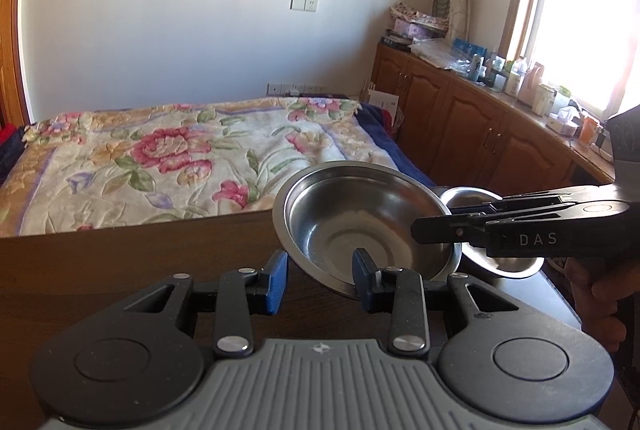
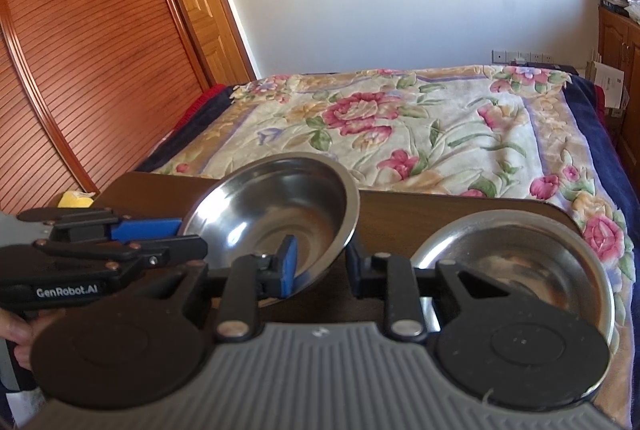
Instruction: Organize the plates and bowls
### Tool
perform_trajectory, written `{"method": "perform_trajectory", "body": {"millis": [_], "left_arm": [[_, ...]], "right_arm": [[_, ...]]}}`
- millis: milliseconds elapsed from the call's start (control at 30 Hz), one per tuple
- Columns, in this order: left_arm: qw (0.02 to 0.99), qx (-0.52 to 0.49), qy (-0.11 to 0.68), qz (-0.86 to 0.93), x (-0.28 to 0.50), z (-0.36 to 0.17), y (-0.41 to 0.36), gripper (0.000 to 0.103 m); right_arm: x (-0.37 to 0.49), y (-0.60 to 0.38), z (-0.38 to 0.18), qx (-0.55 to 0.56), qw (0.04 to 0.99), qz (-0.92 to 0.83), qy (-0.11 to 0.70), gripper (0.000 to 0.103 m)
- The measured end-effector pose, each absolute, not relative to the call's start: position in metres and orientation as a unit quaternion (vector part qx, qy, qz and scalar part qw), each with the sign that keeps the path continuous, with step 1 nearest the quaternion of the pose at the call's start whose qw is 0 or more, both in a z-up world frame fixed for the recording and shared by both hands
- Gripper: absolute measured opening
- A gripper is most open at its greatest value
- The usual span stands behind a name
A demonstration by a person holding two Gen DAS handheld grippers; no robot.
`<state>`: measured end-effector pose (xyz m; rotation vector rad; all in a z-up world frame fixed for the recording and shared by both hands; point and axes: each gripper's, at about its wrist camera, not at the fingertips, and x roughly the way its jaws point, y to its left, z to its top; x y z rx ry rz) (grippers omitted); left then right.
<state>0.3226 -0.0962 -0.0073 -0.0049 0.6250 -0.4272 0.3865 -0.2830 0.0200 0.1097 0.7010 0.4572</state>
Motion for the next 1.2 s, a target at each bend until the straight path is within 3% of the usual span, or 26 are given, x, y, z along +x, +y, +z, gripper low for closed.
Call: {"method": "perform_trajectory", "body": {"millis": [567,1200], "left_arm": [[0.94,0.006,0.254,-0.227,0.258,0.039,-0.097,0.038],[0.934,0.004,0.247,-0.258,0.169,0.039,-0.082,0.038]], "right_arm": [[0.336,-0.291,0.06,0.052,0.927,0.221,0.298,0.028],[0.261,-0.297,0.058,0.074,0.924,0.239,0.29,0.028]]}}
